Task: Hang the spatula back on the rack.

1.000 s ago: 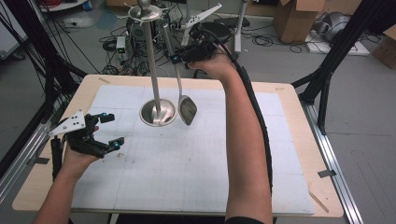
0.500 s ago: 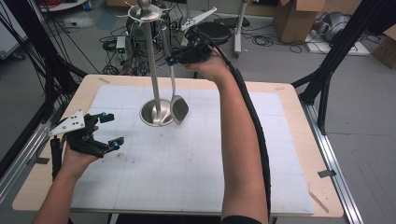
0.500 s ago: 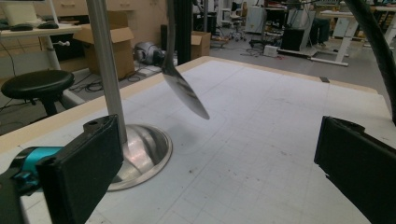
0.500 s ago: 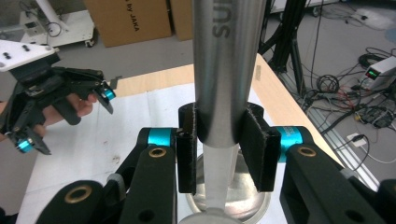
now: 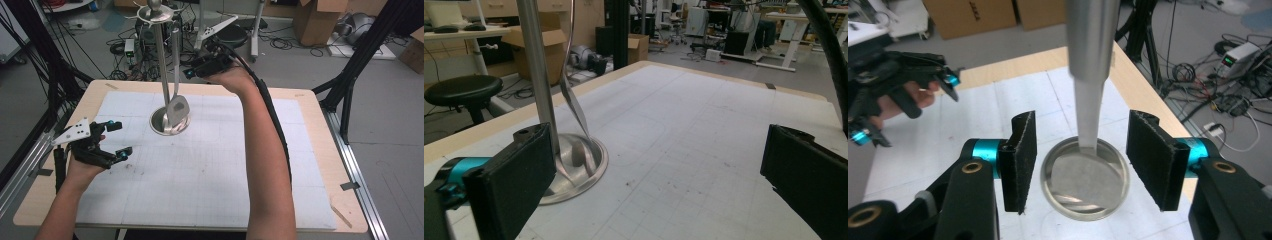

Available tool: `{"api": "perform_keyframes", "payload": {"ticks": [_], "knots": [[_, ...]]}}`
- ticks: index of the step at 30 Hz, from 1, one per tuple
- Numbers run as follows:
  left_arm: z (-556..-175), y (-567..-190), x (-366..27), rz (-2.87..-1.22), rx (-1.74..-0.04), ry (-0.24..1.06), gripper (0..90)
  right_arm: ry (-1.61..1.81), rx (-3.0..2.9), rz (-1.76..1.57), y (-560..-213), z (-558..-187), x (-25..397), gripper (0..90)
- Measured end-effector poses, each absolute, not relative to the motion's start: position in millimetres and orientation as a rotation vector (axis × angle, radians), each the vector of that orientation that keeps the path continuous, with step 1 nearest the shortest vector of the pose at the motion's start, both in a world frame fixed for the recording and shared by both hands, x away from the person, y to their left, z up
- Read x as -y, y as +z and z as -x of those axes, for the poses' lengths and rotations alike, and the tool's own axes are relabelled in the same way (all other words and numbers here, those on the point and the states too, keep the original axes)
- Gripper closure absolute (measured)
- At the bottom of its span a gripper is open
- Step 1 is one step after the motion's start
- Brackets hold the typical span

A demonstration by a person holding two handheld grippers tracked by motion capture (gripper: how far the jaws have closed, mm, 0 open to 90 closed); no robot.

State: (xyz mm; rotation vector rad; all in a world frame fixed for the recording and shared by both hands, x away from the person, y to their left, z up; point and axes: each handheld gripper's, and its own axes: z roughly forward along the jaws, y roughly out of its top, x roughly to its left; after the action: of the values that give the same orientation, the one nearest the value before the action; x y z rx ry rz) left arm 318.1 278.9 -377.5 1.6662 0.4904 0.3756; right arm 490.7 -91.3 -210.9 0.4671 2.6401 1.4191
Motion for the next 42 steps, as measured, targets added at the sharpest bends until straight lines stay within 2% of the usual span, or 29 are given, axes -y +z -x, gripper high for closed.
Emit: {"api": "perform_keyframes", "payload": {"ticks": [4,11,14,21,29,42], "knots": [[-317.6,-377.3,-278.4,-1.672,-0.488,0.379,1.8,1.415,-2.611,-0.474,-219.4,-480.5,103.5,37.0],[-317.9,-378.2,-276.6,-1.68,-0.49,0.374,1.7,1.417,-2.586,-0.492,-222.9,-465.9,126.0,33.3],[-318.3,-378.7,-276.3,-1.683,-0.489,0.372,1.8,1.399,-2.614,-0.508,-224.0,-458.0,131.2,27.5],[-318.6,-379.1,-275.5,-1.687,-0.486,0.369,1.8,1.432,-2.608,-0.433,-228.0,-431.1,137.5,26.5],[-320.0,-380.2,-274.5,-1.685,-0.485,0.364,1.7,1.518,-2.588,-0.354,-229.9,-404.3,144.0,21.4],[-320.7,-381.4,-272.2,-1.689,-0.482,0.355,1.7,1.658,-2.485,-0.37,-251.4,-370.8,177.7,16.2]]}}
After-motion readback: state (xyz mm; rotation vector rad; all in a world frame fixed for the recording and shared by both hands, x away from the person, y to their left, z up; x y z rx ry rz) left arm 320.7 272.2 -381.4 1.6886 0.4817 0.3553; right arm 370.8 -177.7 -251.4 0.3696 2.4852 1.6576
